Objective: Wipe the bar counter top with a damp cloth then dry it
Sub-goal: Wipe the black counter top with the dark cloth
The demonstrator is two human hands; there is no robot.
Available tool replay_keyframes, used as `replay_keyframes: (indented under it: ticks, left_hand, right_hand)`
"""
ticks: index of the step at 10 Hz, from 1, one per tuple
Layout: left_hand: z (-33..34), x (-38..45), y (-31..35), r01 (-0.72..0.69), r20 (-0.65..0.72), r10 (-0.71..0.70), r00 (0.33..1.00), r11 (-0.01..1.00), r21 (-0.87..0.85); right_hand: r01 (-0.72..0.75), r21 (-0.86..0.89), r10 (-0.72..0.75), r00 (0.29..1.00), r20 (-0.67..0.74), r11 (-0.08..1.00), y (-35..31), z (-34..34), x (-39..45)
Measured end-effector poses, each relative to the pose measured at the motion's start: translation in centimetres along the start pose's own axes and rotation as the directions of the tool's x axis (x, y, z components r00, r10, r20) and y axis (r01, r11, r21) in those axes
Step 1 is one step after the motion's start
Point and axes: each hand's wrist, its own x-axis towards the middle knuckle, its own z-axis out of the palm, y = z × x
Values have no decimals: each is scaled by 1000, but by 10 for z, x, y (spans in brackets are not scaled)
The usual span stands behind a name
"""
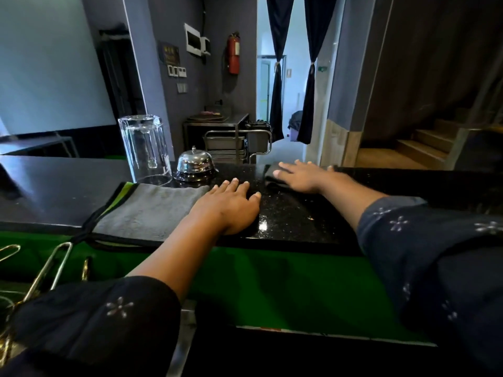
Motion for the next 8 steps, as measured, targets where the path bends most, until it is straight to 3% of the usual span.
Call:
replay_keyframes:
  ticks: [2,3,5,6,7,8]
  left_hand:
    - [1,1,4,17,-4,-17,1000,1000,6]
    - [2,3,5,34,-9,-34,999,999,-7]
    - [-1,3,4,56,23,-56,998,998,-3]
    - [-2,0,4,50,24,-50,998,999,-8]
    - [-2,2,1,45,31,-45,999,999,-7]
    - [0,3,3,53,26,-53,998,999,-1]
  right_hand:
    - [-334,7,334,942,-37,943,115,-13,-7]
    - [-378,23,378,926,-18,926,105,-13,-13]
    - [-16,-14,16,1000,-10,1000,5,8,-66]
    - [105,-36,-105,994,8,994,2,13,-110]
    - [75,-35,-75,997,6,997,47,8,-138]
    - [-134,3,134,991,-23,991,97,-2,-142]
